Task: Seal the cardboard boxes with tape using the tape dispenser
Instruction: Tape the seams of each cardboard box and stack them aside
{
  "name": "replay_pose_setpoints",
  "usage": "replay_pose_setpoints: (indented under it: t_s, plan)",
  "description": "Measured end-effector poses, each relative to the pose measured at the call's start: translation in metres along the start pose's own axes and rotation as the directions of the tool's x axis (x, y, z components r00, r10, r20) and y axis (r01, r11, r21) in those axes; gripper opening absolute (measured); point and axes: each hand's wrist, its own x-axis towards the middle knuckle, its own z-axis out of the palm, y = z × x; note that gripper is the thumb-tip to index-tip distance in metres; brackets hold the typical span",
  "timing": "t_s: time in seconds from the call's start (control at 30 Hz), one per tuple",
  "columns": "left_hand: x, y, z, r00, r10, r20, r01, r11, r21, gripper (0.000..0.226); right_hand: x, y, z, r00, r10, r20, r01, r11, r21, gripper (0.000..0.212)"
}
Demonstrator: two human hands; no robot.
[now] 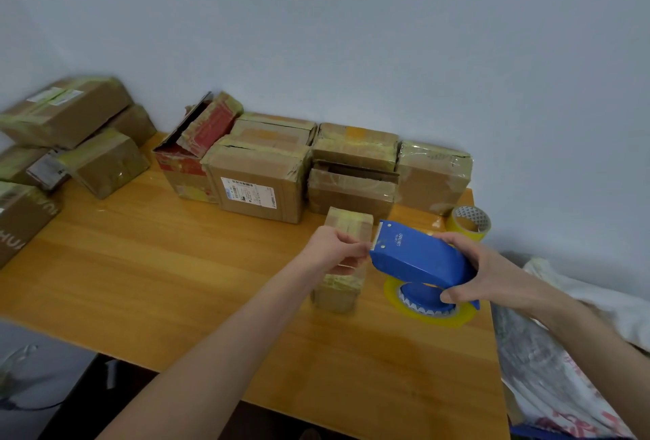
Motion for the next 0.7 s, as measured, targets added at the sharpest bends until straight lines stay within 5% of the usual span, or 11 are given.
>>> replay_pose_setpoints:
  t_s: [0.17,0.27,0.37,0.57,0.7]
  plan:
    - [-0.004,0.006,-0.005,0.996,0.011,0.089,0.000,0.993,-0.117,0.012,0.001,0.010,0.000,1.000,-0.006,0.012,0.005,0.998,0.063,0.087]
    - [-0.015,0.019,-0.007,0.970,0.052,0.237,0.014,0.964,-0.265,0.011,-0.007,0.018,-0.001,1.000,-0.008,0.015,0.002,0.929,0.369,0.091]
    - [-0.022,0.032,-0.005,0.962,0.138,0.237,-0.094,0.978,-0.186,0.012,-0.011,0.026,-0.001,1.000,-0.008,0.030,-0.010,0.826,0.564,0.089]
    - [-0.022,0.044,0.002,0.955,0.264,0.133,-0.270,0.963,0.027,0.011,-0.014,0.029,0.000,0.991,-0.098,0.092,0.016,0.767,0.641,0.083]
    - [-0.019,0.044,0.005,0.964,0.223,0.143,-0.235,0.969,0.072,0.022,-0.015,0.030,-0.001,1.000,-0.017,-0.005,0.016,0.760,0.649,0.105]
